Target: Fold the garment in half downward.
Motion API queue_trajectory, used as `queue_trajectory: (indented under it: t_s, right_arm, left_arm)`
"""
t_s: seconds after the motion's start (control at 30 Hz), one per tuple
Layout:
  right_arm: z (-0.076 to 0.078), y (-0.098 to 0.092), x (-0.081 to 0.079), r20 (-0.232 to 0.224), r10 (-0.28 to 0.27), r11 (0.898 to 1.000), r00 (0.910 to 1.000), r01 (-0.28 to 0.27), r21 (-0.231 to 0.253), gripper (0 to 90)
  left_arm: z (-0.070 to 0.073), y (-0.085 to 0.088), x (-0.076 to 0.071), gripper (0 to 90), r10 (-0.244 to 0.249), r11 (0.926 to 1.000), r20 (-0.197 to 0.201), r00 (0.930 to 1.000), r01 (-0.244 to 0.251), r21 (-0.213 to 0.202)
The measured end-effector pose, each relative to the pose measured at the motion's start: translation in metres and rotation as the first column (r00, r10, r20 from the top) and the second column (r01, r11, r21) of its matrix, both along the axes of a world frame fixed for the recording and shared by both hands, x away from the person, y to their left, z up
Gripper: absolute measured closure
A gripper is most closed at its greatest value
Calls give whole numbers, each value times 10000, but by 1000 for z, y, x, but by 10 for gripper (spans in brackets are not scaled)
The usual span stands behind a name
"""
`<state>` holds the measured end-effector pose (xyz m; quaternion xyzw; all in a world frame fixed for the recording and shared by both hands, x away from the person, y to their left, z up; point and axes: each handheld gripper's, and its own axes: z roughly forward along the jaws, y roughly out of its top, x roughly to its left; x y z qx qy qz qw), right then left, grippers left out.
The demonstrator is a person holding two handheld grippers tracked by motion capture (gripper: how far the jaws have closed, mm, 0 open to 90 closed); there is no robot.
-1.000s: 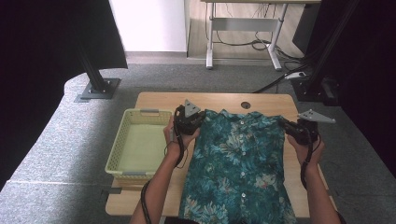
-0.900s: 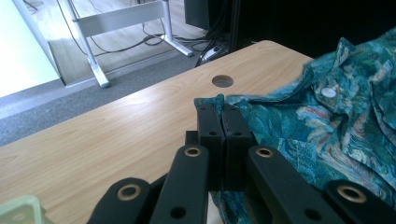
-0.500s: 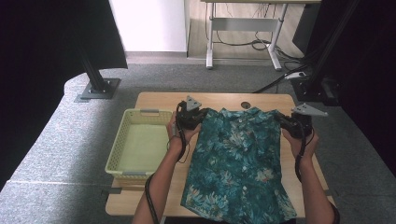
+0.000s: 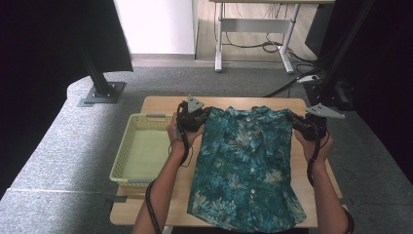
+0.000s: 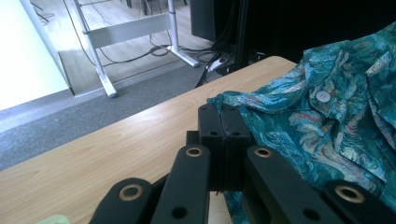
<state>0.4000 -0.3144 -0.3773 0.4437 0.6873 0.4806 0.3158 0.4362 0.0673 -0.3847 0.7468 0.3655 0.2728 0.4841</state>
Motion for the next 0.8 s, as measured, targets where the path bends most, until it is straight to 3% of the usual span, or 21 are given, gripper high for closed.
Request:
queue_trajectory:
  t_s: [0.2, 0.37, 0.53, 0.8]
  right_arm:
    - [-9, 6, 5, 15, 226, 9997, 9997, -225, -90, 872]
    - [2, 15, 11, 240, 360, 9991, 9991, -354, -229, 872]
    - [11, 20, 7, 482, 522, 9978, 9975, -501, -434, 872]
    - [-8, 14, -4, 259, 443, 9971, 9987, -426, -627, 871]
  left_arm:
    - [-12, 5, -6, 899, -2, 10000, -160, 9999, 2, 6]
    - [-6, 15, -9, 899, 197, 9998, -49, 9998, -197, -69]
    - [-3, 18, -14, 899, 214, 9996, 38, 9998, -213, -173]
    - [-14, 7, -22, 898, -109, 9998, 48, 9999, 110, -186]
